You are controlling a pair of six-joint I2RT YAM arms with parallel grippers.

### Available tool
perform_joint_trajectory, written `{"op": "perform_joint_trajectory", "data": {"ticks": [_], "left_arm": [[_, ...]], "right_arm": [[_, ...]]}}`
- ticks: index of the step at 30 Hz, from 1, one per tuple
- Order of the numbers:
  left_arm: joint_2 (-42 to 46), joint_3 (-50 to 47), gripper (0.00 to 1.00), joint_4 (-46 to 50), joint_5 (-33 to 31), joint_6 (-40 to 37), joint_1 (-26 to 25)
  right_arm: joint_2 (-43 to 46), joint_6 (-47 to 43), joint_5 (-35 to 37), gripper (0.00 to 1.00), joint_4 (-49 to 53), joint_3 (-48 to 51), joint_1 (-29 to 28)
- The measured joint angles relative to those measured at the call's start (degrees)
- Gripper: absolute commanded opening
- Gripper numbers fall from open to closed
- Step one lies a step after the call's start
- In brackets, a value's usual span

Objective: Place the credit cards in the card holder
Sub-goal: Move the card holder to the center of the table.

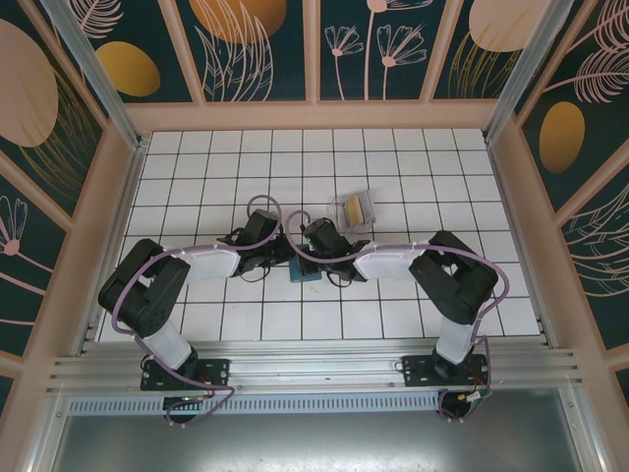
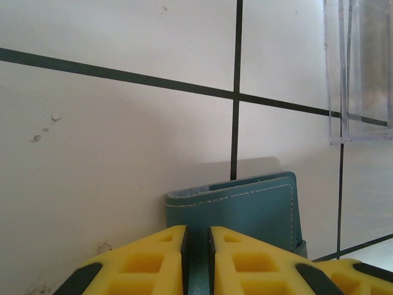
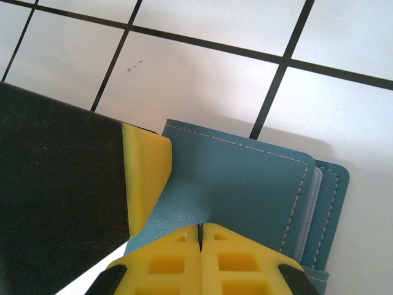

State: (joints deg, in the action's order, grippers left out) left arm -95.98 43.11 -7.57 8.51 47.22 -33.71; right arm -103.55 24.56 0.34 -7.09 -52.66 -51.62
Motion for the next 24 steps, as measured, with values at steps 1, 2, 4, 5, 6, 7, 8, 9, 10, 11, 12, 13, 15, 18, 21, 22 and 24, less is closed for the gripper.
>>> {"op": "perform_joint_trajectory", "data": {"ticks": [1,2,4,5,6,7,8,9,10,11,12,13,15,18,21,22,24], "left_arm": [[0.0,0.0,0.19,0.0,-0.02,0.0,0.0],[0.0,0.0,0.19,0.0,-0.04,0.0,0.0],[0.02,-0.11,0.19,-0.17,-0.13,0.02,0.0],[0.04,-0.22,0.19,-0.28,-0.15,0.04,-0.02],[0.15,-0.42,0.19,-0.44,-0.2,0.07,-0.04],[0.26,-0.61,0.19,-0.7,-0.24,0.22,-0.07],[0.33,-0.76,0.19,-0.83,-0.35,0.26,-0.07],[0.44,-0.92,0.19,-0.87,-0.39,0.35,-0.07],[0.59,-1.07,0.19,-0.9,-0.42,0.44,-0.07],[0.76,-1.27,0.2,-0.94,-0.44,0.46,-0.07],[1.03,-1.49,0.22,-0.83,-0.48,0.48,-0.07],[1.27,-1.66,0.27,-0.59,-0.63,0.52,-0.13],[1.68,-1.68,0.35,0.37,-1.27,0.57,-0.24],[3.67,-1.66,0.46,2.97,-3.1,0.63,-0.37],[7.8,-1.16,0.51,6.84,-5.97,0.68,-0.28],[9.46,-0.85,0.53,7.96,-6.82,0.72,-0.09],[13.53,-0.35,0.55,10.05,-8.76,0.59,0.81]], "right_arm": [[0.04,0.02,1.11,0.0,-0.35,0.33,-0.48],[0.07,0.07,2.03,0.0,-0.72,0.61,-0.9],[0.13,0.33,3.87,0.0,-2.01,1.53,-1.66],[0.24,0.5,4.55,0.0,-2.69,1.99,-1.95],[0.28,0.83,5.22,0.0,-3.48,2.51,-2.21],[0.33,1.09,5.92,0.0,-4.48,3.06,-2.49],[0.35,1.27,6.38,0.0,-5.22,3.5,-2.69],[0.42,1.42,6.86,0.0,-6.16,4.02,-2.86],[0.52,1.53,7.1,0.0,-6.82,4.42,-2.93],[0.61,1.62,7.13,0.0,-7.19,4.59,-2.93],[0.68,1.75,7.13,0.01,-7.23,4.55,-2.93],[0.7,1.75,7.13,0.01,-7.1,4.24,-2.91],[0.57,1.66,7.06,0.01,-5.11,2.86,-2.78],[-0.68,1.18,6.16,0.02,-0.76,-0.79,-1.79],[-3.65,0.57,4.96,0.02,1.44,-5.49,0.28],[-4.61,0.2,4.57,0.02,1.73,-6.86,1.07],[-6.64,-0.44,4.02,0.02,2.36,-9.73,2.84]]}}
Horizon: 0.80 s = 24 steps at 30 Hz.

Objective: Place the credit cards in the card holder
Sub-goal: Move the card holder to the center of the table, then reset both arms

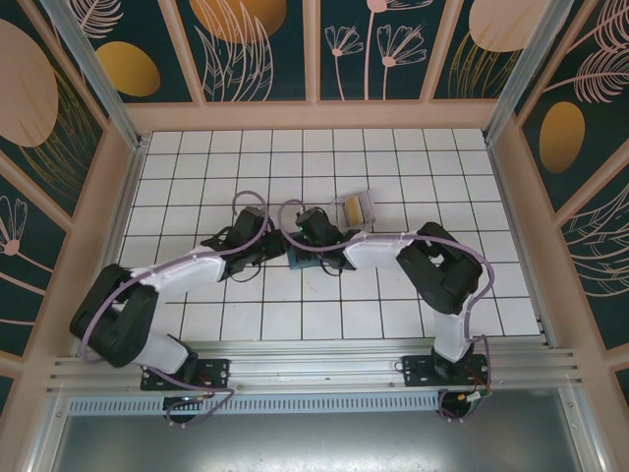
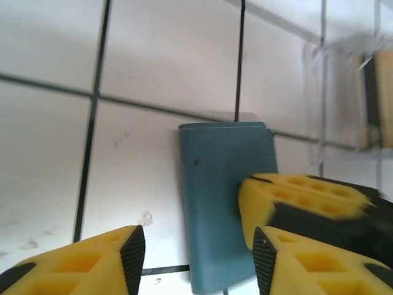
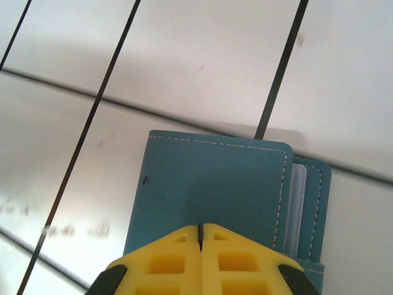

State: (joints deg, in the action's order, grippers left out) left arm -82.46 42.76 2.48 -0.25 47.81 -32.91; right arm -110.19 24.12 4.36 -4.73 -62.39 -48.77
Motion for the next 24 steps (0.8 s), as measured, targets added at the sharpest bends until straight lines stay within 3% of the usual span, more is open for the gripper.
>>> {"op": "perform_joint_trajectory", "data": {"ticks": [8,13,16,18,24], "left_arm": [[11.63,-2.49,0.6,3.69,-5.09,0.04,5.68],[14.56,-5.66,0.66,5.51,-6.95,0.48,6.21],[16.11,-6.54,0.72,6.03,-8.31,0.79,7.06],[17.22,-6.62,0.75,6.27,-9.64,1.11,7.52],[21.2,-6.67,0.97,6.91,-15.76,1.62,8.87]], "right_arm": [[-8.04,-2.58,-1.42,0.13,5.55,-13.44,4.37],[-10.49,-4.68,-1.53,0.39,10.86,-19.63,4.52],[-10.38,-6.05,-1.36,0.48,13.75,-22.34,4.42],[-9.22,-6.91,-0.98,0.5,15.1,-23.17,4.37],[2.23,-9.7,3.1,0.54,18.08,-22.14,4.52]]}}
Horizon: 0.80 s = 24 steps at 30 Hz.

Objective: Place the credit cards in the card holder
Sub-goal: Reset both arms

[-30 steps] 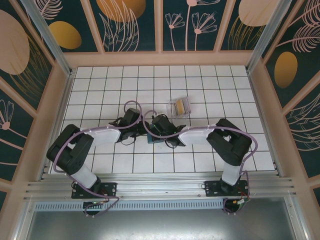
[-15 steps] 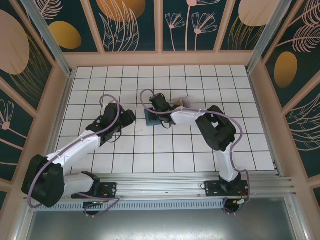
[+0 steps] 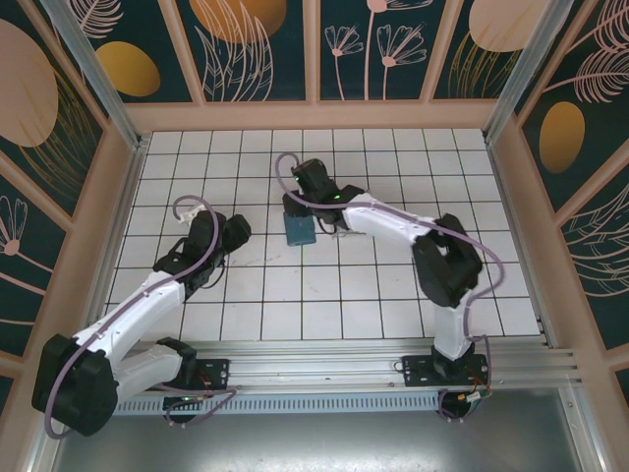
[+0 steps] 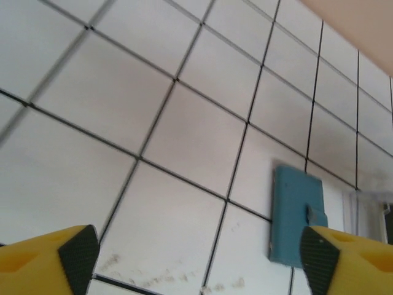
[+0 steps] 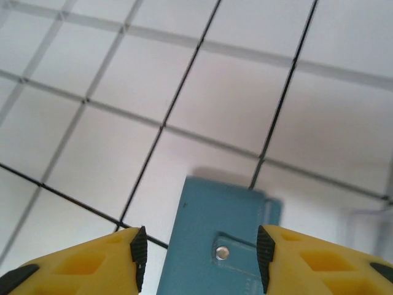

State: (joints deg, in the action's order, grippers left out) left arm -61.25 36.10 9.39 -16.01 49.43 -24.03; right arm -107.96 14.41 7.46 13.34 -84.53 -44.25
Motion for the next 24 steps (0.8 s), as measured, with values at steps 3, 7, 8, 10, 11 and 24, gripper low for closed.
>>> {"op": "perform_joint_trajectory", "data": {"ticks": [3,7,8,10,11,24], "left_arm": [[2.8,-0.44,0.99,0.04,-5.81,-0.02,1.03],[8.17,-4.76,0.98,-3.58,-16.74,-0.79,1.57],[9.88,-6.86,0.98,-5.62,-19.87,-1.42,1.57],[12.55,-10.93,0.98,-9.9,-25.33,-3.23,1.62],[13.53,-12.83,0.99,-12.11,-28.02,-4.31,1.62],[4.94,-23.87,0.99,-44.11,-34.53,-28.17,8.52]], "right_arm": [[10.08,-2.32,4.72,0.64,-0.9,3.56,0.81],[26.23,-4.09,11.63,0.71,-7.06,14.1,7.04],[30.03,-4.07,12.68,0.76,-9.22,17.86,10.29],[35.98,-3.74,14.99,0.99,-14.29,25.38,17.11],[38.56,-3.8,16.55,0.99,-17.79,30.08,20.41],[43.04,-1.99,19.15,0.99,-45.79,64.7,45.07]]}}
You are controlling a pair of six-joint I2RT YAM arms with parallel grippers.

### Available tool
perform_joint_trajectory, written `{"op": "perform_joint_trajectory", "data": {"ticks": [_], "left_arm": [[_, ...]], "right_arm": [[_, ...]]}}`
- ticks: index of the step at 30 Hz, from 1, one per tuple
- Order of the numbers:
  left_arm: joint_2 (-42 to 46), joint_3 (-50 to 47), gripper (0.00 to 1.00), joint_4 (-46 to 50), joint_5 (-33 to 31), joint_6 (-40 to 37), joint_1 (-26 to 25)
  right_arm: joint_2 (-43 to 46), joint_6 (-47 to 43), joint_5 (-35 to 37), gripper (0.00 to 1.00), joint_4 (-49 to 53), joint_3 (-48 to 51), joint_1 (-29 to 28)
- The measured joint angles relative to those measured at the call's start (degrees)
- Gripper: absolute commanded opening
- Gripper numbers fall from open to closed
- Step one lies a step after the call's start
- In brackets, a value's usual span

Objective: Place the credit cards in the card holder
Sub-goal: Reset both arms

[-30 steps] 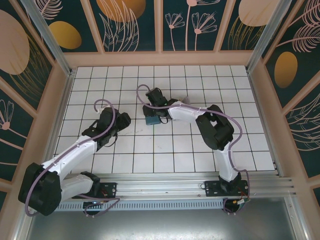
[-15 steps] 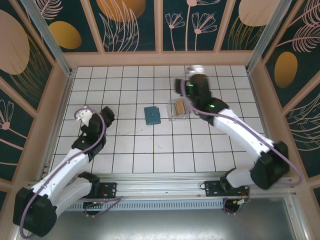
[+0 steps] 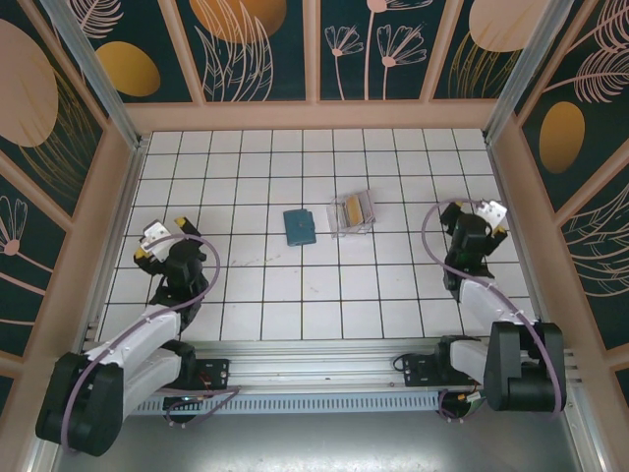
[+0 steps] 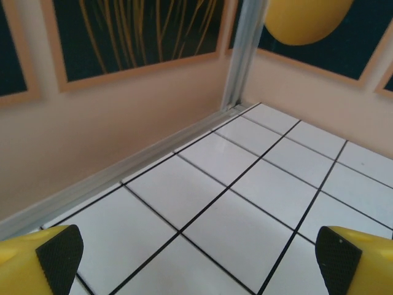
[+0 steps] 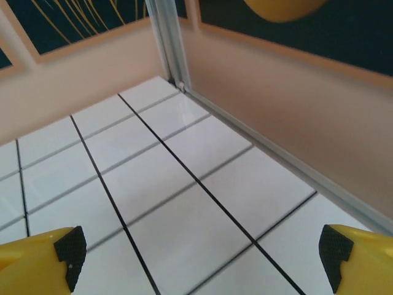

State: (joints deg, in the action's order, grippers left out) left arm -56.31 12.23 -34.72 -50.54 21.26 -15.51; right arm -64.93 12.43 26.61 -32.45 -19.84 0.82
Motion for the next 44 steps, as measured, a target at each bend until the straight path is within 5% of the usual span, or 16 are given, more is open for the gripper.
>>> {"op": "perform_joint_trajectory", "data": {"ticks": [12,20,44], "left_arm": [[-17.62,-4.7,0.99,-26.29,14.19,-9.99,7.74],[-29.79,-2.91,0.99,-40.3,24.63,-15.72,9.77],[-31.17,-1.66,0.99,-40.79,29.2,-15.98,10.93]], "right_arm": [[-14.27,-5.18,-6.38,0.99,-30.14,10.45,-0.81],[-18.23,-8.9,-9.05,0.99,-37.53,10.93,-2.8],[-23.39,-9.97,-15.21,0.99,-40.22,9.16,-0.48]]}}
